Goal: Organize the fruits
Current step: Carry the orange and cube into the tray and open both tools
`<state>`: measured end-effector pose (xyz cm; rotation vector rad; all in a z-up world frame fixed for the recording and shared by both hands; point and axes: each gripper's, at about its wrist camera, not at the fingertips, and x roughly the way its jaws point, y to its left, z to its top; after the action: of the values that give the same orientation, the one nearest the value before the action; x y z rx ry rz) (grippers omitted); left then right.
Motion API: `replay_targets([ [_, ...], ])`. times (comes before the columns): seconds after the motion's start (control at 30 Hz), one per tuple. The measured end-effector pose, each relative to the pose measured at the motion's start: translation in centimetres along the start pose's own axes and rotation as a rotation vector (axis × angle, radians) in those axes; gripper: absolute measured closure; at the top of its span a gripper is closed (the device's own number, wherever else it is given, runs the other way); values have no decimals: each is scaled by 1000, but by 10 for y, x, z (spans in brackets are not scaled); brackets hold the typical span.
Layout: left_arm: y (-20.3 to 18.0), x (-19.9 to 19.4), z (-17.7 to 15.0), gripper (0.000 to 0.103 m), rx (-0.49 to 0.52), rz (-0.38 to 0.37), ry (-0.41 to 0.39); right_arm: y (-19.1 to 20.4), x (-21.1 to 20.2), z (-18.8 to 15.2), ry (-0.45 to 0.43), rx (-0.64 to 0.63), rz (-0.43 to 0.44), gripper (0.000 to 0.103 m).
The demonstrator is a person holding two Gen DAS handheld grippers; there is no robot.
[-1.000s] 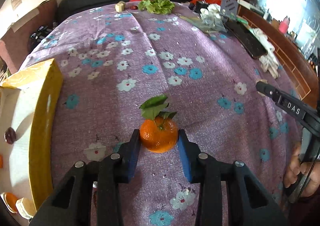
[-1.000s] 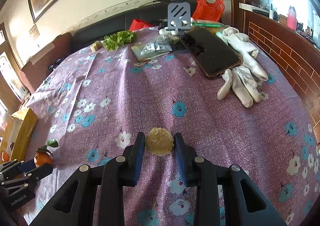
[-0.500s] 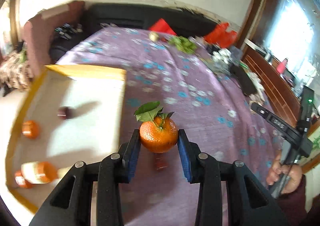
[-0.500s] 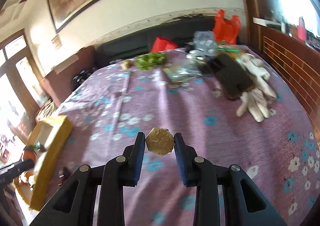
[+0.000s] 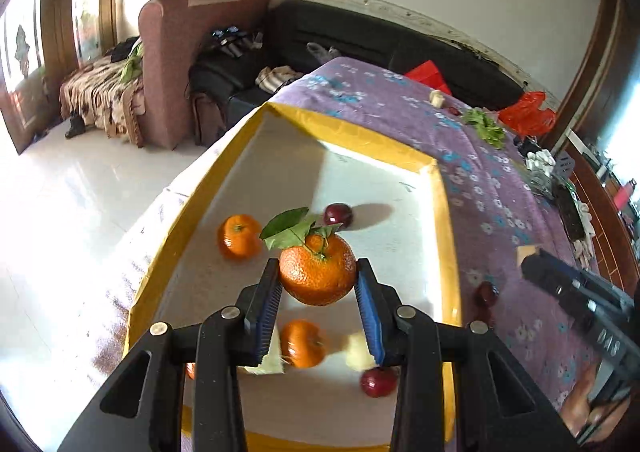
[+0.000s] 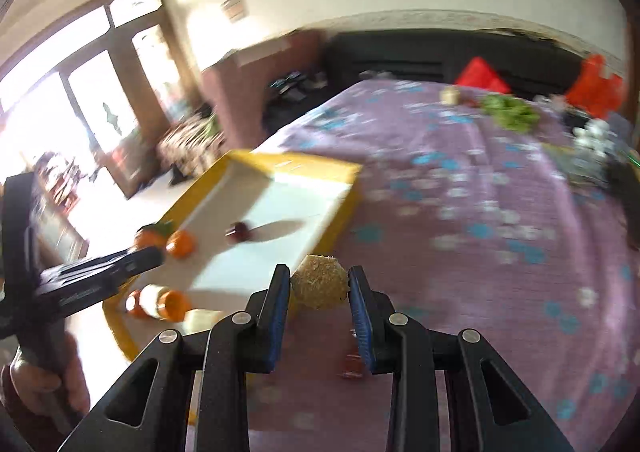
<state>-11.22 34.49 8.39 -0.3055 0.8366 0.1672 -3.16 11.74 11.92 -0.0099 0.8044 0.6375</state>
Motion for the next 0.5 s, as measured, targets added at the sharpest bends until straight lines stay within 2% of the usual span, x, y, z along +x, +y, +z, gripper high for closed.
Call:
replay_targets([
  [0.13, 19, 18, 9, 67, -38, -15, 38, 40, 38, 1, 71, -57, 42, 70],
  [0.33, 33, 44, 14, 67, -79, -22, 88, 66, 86, -4, 154, -119, 6, 70],
  [0.5, 32, 45, 16, 65, -69, -29, 81, 78, 101, -7, 173, -159, -14, 69],
])
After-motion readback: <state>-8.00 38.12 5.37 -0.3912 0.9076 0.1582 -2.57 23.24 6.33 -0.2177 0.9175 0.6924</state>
